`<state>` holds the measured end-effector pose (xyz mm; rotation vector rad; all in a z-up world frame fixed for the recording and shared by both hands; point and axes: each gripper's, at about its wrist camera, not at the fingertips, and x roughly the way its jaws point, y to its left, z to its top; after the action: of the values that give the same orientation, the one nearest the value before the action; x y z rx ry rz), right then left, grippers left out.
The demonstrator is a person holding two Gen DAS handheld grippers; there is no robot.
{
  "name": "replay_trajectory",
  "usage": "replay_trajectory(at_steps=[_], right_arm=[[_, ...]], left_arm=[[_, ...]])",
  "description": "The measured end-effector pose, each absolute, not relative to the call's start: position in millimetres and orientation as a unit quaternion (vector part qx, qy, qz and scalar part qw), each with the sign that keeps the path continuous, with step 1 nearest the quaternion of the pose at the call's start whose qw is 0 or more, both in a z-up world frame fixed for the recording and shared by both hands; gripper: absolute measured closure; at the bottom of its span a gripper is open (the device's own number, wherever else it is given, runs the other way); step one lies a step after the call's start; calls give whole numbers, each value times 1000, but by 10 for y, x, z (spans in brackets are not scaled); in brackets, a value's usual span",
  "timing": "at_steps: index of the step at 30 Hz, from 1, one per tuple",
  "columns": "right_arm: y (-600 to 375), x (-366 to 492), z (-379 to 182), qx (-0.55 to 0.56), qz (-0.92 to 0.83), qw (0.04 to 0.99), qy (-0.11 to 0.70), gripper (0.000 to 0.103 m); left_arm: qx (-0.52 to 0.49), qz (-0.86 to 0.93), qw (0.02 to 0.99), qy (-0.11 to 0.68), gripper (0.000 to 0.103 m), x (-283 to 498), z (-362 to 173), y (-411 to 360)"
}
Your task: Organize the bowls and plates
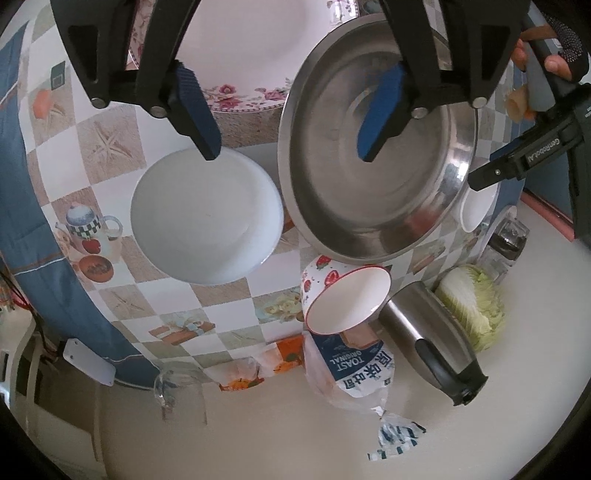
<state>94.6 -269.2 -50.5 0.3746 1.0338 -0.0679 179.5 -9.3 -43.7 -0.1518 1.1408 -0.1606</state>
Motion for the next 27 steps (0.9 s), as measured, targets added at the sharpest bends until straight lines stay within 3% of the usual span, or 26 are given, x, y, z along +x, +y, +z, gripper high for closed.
replay_trajectory(at_steps=[4,8,27], right_arm=[[-2659,915,-466,174,-28,858,483,3],[-2646,878,-433,174,-29,863,474,0],[-2665,451,-242,168,-16,888,428,0]], left_arm=[[-76,-72,836,538,12,1758,-422,-74],[-76,-67,841,531,12,1707,-385,-72],[-76,-95,866,485,10,1140,-74,-283]])
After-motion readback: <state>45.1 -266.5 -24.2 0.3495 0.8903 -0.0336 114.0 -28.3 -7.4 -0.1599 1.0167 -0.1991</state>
